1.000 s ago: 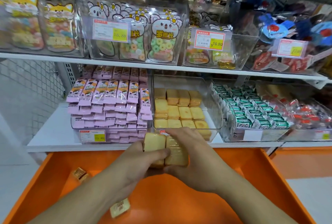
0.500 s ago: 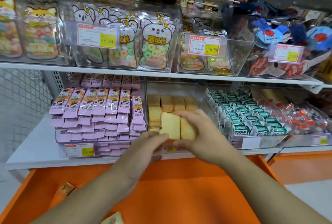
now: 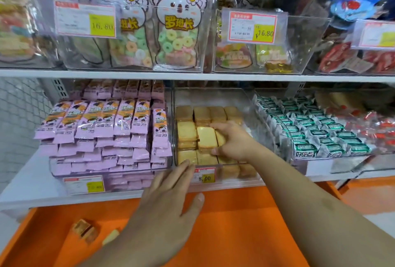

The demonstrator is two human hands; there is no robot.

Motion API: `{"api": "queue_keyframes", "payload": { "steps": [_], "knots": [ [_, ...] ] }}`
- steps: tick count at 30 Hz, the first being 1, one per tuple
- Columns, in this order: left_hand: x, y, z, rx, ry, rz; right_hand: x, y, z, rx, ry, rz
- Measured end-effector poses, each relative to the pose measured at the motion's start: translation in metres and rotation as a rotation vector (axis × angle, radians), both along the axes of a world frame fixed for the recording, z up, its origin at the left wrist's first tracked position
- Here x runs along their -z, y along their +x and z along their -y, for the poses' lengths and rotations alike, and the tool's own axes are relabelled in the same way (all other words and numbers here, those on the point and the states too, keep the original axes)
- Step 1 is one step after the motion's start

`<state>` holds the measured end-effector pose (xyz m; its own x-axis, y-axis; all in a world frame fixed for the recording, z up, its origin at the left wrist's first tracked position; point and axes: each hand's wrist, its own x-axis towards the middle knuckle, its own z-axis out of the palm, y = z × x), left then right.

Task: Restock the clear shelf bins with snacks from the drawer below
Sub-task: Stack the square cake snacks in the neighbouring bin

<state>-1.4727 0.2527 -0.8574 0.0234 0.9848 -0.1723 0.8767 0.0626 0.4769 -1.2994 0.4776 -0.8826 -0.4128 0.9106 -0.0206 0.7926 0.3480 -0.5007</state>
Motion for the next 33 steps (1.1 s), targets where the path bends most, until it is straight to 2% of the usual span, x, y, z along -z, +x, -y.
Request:
{"api": "queue_keyframes", "payload": {
  "steps": [7,11,13,18,33],
  "knots": [
    [0.006,-0.001,0.001,-0.002,0.034,-0.001,-0.005,-0.006,0.009,0.003,0.109,0.194],
    [0.008,-0.003,0.002,0.011,0.044,0.019,-0.027,-0.006,0.031,0.071,0.163,0.214],
    [0.01,-0.004,0.003,0.022,0.051,0.025,-0.028,-0.008,0.042,0.082,0.132,0.212],
    [0.01,-0.006,0.003,0.039,0.058,0.036,-0.013,-0.01,0.059,0.025,-0.098,0.239],
    [0.02,-0.015,-0.001,0.074,0.142,0.05,-0.016,-0.019,0.042,-0.056,-0.085,0.29]
  ]
}}
